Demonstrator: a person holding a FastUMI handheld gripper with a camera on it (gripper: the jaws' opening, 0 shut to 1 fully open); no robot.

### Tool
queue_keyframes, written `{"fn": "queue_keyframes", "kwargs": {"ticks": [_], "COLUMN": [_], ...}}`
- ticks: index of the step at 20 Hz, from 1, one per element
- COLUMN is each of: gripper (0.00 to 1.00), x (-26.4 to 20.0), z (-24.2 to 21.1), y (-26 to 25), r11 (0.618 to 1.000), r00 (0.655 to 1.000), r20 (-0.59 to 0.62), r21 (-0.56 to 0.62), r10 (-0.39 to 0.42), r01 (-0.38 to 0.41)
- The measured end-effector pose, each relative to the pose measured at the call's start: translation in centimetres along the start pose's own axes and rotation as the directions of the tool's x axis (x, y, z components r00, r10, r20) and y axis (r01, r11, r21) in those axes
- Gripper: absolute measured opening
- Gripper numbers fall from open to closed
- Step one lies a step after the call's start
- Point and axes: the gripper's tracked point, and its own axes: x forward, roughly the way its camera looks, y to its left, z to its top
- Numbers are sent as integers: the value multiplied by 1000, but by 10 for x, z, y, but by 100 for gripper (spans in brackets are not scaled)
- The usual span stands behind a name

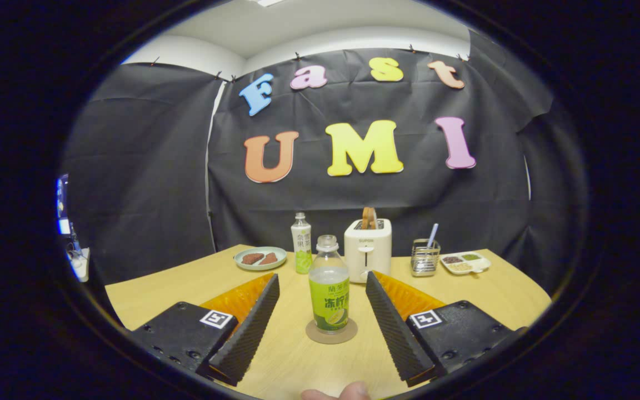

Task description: Take the bottle from table, then pour the juice into the cup, finally place the bottle on the coaster

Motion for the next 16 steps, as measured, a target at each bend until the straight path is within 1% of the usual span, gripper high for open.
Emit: {"fn": "queue_keyframes", "kwargs": {"ticks": [1, 3, 5, 9, 12, 16], "gripper": [100, 100, 100, 100, 100, 100], "x": [-18, -52, -85, -140, -162, -174], "z": [6, 8, 9, 1, 0, -5], "y": [-2, -3, -13, -18, -22, -16], "r11": [1000, 1000, 999, 996, 992, 990], "r00": [1000, 1000, 998, 995, 989, 983], "r20": [7, 13, 30, 52, 96, 128], "r21": [5, 5, 2, -22, -36, -39], "r10": [-16, -24, -52, -83, -116, -132], "r01": [16, 24, 52, 84, 120, 138]}}
